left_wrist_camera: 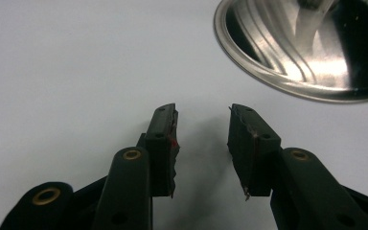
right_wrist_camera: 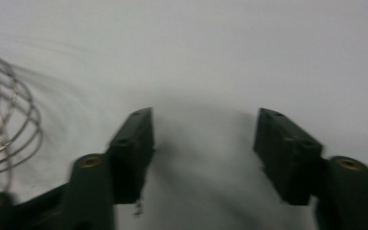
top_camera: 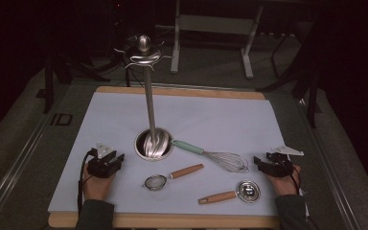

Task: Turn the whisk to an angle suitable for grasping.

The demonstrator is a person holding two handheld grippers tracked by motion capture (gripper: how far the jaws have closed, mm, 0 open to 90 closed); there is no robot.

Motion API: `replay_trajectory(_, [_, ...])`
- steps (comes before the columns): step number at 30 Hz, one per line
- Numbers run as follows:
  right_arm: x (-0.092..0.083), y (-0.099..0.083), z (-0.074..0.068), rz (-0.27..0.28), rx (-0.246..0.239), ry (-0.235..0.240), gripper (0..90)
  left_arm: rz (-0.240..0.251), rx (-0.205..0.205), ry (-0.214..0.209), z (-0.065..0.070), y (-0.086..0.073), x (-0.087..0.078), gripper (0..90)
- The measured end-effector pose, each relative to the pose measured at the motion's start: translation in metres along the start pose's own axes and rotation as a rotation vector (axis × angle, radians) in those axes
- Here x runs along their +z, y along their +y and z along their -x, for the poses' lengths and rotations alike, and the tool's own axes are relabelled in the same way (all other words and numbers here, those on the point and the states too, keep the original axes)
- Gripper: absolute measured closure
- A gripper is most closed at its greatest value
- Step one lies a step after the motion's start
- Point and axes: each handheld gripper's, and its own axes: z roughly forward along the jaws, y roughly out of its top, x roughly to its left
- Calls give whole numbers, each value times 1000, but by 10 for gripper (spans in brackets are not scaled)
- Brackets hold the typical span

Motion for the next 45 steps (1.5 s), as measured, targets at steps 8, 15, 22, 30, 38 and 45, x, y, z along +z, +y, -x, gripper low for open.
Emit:
replay_trajectory(8, [0, 0, -2, -2, -28, 21, 517, 6, -8, -5, -1, 0, -1, 630])
replay_trajectory(15, [-3, 4, 0, -15, -7, 102, 585, 8, -9, -6, -1, 0, -1, 626])
replay_trajectory(22, [-15, 28, -20, -33, -131, 135, 571, 2, 0, 6, 0, 0, 0, 618])
replay_trajectory(30, [-21, 69, -49, -38, -270, 201, 631, -2, 0, 9, 0, 0, 0, 609])
replay_trajectory(38, [1, 99, -95, -110, -389, 291, 673, -6, -8, 3, 0, 0, 1, 605])
replay_trajectory(45, [18, 110, -123, -159, -457, 327, 665, -3, -17, -1, -1, 0, 0, 605])
